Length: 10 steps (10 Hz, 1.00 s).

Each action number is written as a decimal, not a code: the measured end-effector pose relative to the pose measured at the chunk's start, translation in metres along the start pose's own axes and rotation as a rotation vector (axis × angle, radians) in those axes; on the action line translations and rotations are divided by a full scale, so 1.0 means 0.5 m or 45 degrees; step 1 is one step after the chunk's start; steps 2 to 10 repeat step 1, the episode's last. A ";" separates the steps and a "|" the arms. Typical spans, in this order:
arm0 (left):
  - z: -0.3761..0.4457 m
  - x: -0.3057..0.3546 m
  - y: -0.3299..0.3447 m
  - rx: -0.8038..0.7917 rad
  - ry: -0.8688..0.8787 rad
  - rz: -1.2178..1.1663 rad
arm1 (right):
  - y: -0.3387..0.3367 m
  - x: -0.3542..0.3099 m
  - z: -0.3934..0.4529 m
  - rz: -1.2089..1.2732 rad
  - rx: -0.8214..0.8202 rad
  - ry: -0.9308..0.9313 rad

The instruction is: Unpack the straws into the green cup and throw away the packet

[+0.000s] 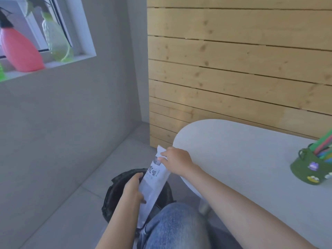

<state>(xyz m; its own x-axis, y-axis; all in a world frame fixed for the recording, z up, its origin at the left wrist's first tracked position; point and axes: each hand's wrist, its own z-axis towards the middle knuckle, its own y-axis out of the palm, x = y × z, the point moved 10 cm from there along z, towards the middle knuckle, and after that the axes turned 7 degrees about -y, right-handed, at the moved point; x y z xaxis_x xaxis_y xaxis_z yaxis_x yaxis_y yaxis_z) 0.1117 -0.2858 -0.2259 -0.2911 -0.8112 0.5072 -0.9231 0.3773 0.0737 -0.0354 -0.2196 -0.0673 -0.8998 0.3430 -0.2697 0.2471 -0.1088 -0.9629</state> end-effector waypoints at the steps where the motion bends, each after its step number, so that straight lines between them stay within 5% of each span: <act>1: -0.004 0.005 0.021 0.000 0.001 -0.016 | -0.022 0.012 -0.010 0.159 0.090 0.017; 10: -0.004 0.005 0.021 0.000 0.001 -0.016 | -0.022 0.012 -0.010 0.159 0.090 0.017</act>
